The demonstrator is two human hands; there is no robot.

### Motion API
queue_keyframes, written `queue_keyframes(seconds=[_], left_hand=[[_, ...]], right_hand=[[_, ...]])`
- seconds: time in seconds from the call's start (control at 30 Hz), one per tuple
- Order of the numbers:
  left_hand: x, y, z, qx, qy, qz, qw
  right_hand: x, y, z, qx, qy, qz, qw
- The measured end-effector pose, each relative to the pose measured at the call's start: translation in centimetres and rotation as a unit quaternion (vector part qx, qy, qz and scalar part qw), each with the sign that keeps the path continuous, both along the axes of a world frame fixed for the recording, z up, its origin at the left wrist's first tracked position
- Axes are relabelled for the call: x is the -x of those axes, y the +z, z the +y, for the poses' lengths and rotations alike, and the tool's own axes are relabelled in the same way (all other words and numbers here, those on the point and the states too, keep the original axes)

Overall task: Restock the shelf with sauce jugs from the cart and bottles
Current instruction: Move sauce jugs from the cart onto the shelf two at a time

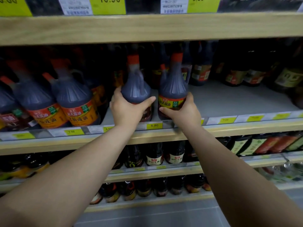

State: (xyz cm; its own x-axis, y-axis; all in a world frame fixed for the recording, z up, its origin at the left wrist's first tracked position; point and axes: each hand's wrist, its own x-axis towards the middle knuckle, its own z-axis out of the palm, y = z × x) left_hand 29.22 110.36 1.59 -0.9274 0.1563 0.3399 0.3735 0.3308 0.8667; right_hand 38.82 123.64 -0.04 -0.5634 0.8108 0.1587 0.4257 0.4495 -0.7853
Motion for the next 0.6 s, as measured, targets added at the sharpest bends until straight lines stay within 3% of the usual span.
queue_keyframes(seconds=[0.17, 0.23, 0.37, 0.6], left_hand=[[0.6, -0.6, -2.5, 0.030, -0.082, -0.047, 0.995], [0.8, -0.8, -3.7, 0.048, -0.107, -0.052, 0.992], [0.4, -1.0, -5.3, 0.088, -0.116, -0.009, 0.989], [1.1, -1.5, -6.3, 0.123, -0.131, 0.004, 0.984]], right_hand=[[-1.0, -0.8, -4.0, -0.165, -0.098, 0.124, 0.973], [-1.2, -1.3, -6.0, -0.220, -0.058, 0.153, 0.962], [-0.7, -2.7, -8.8, -0.187, 0.117, 0.056, 0.974], [1.1, -1.5, -9.7, -0.198, 0.184, -0.134, 0.953]])
